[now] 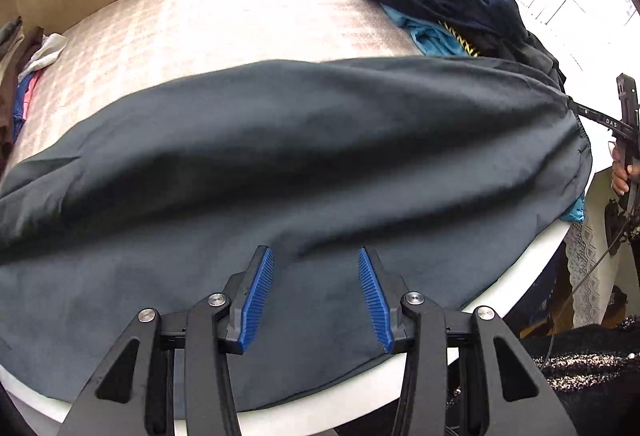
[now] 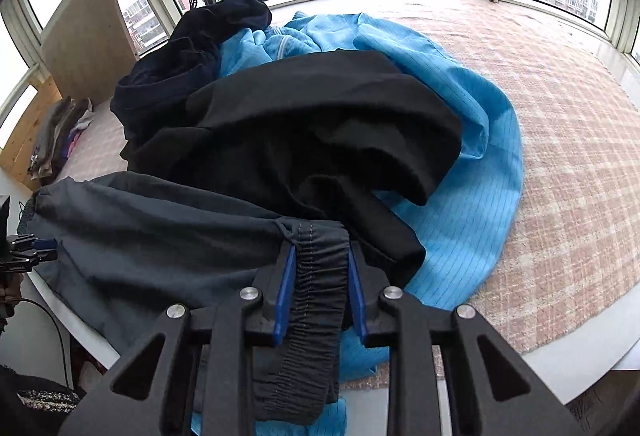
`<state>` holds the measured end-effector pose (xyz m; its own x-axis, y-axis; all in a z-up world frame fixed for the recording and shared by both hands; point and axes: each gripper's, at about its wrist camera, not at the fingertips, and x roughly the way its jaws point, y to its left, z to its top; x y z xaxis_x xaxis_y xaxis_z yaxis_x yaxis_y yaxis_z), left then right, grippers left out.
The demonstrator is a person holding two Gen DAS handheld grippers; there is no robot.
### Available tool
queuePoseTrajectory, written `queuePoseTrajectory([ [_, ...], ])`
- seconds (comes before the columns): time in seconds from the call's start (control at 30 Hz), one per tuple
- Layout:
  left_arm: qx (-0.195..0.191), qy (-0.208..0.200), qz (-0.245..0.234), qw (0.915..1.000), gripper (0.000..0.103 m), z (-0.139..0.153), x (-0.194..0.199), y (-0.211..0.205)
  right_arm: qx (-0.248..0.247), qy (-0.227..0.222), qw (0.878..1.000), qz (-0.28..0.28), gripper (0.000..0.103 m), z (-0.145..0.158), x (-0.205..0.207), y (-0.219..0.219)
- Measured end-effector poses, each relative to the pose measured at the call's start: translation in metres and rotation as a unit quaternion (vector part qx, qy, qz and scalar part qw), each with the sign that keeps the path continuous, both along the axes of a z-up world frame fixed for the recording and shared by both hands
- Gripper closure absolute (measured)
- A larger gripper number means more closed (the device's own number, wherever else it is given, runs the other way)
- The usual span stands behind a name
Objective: Fold clothes
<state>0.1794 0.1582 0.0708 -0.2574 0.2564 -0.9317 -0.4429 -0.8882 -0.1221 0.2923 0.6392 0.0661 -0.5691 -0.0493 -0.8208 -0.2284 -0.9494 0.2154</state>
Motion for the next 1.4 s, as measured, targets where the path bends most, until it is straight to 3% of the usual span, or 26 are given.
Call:
queuePoseTrajectory([
  [0.27,-0.033,0.048,0.012,0.9982,0.060,0.035,-0.044,-0.049,0.015,0.060,0.998,0.000,0.075,0.061,-0.007,-0.021],
  [0.37,-0.053,0.065,-0.005,0.9965,0.060,0.030,-0.077,-0.050,0.012,0.077,0.995,0.054,0.075,0.083,-0.038,-0.063],
  [0.47,-0.055,0.073,-0.015,0.9957,0.060,0.029,-0.101,-0.062,-0.019,0.092,0.987,0.134,0.060,0.098,-0.080,-0.118],
  [0.5,-0.049,0.072,-0.012,0.9961,0.060,0.030,-0.106,-0.068,-0.032,0.090,0.981,0.166,0.053,0.095,-0.100,-0.144],
  [0.63,-0.013,0.069,-0.004,0.9975,0.060,0.030,-0.121,-0.089,-0.089,0.066,0.948,0.297,0.053,0.070,-0.189,-0.253],
  [0.77,-0.001,0.061,-0.013,0.9980,0.060,0.028,-0.120,-0.106,-0.135,-0.003,0.917,0.375,0.053,0.011,-0.274,-0.357],
  [0.87,-0.003,0.061,-0.030,0.9977,0.060,0.028,-0.119,-0.116,-0.153,-0.068,0.899,0.405,0.053,-0.034,-0.311,-0.414],
  [1.0,-0.001,0.056,-0.046,0.9974,0.060,0.022,-0.125,-0.127,-0.145,-0.114,0.876,0.446,0.056,-0.061,-0.317,-0.456],
  [1.03,-0.001,0.054,-0.048,0.9974,0.060,0.019,-0.127,-0.130,-0.147,-0.119,0.871,0.453,0.075,-0.063,-0.316,-0.462],
  [1.1,0.007,0.046,-0.049,0.9977,0.060,0.015,-0.133,-0.136,-0.127,-0.108,0.872,0.459,0.097,-0.058,-0.308,-0.470],
  [1.27,0.013,0.042,-0.086,0.9953,0.060,0.016,-0.132,-0.136,-0.113,-0.036,0.875,0.469,0.099,-0.023,-0.262,-0.476],
  [1.4,0.016,0.034,-0.126,0.9913,0.057,0.009,-0.120,-0.131,-0.132,-0.044,0.859,0.493,0.099,-0.023,-0.225,-0.488],
])
